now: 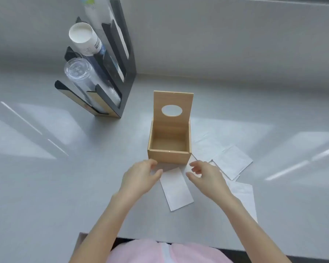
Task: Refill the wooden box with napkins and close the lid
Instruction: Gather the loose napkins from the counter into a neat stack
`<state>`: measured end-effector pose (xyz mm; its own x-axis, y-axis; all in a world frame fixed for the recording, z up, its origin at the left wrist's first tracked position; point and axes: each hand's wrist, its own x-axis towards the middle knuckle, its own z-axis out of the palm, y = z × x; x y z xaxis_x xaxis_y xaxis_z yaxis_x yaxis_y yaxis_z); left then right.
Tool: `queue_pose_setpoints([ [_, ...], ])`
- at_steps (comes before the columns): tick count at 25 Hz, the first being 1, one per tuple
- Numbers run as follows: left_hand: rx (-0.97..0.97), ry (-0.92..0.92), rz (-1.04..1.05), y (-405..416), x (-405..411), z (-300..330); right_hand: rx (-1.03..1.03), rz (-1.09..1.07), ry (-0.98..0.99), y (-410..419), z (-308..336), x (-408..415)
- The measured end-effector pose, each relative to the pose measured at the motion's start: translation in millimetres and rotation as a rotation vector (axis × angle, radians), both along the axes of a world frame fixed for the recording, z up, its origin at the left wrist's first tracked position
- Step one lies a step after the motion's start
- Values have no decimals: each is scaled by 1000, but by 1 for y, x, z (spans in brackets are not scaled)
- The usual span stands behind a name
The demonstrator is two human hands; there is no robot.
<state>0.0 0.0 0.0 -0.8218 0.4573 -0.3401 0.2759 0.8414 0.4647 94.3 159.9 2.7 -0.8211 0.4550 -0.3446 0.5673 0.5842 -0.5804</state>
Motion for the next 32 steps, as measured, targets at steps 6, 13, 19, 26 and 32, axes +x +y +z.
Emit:
queue_pose_setpoints([
  [6, -98, -27, -46, 16, 0, -29, 63, 64, -178, -13, -23, -12],
  [13, -117, -6, -117, 24, 6, -45, 144, 102, -215, -19, -35, -16],
  [19, 61, -87, -94, 21, 9, -43, 31, 7, -69, -24, -43, -11],
  [26, 662, -636, 286, 5, 17, -31, -616, -296, 163, -25, -27, 2],
  [32, 678, -786, 228, -3, 27, -20, -786, -393, 257, -38, -14, 15],
])
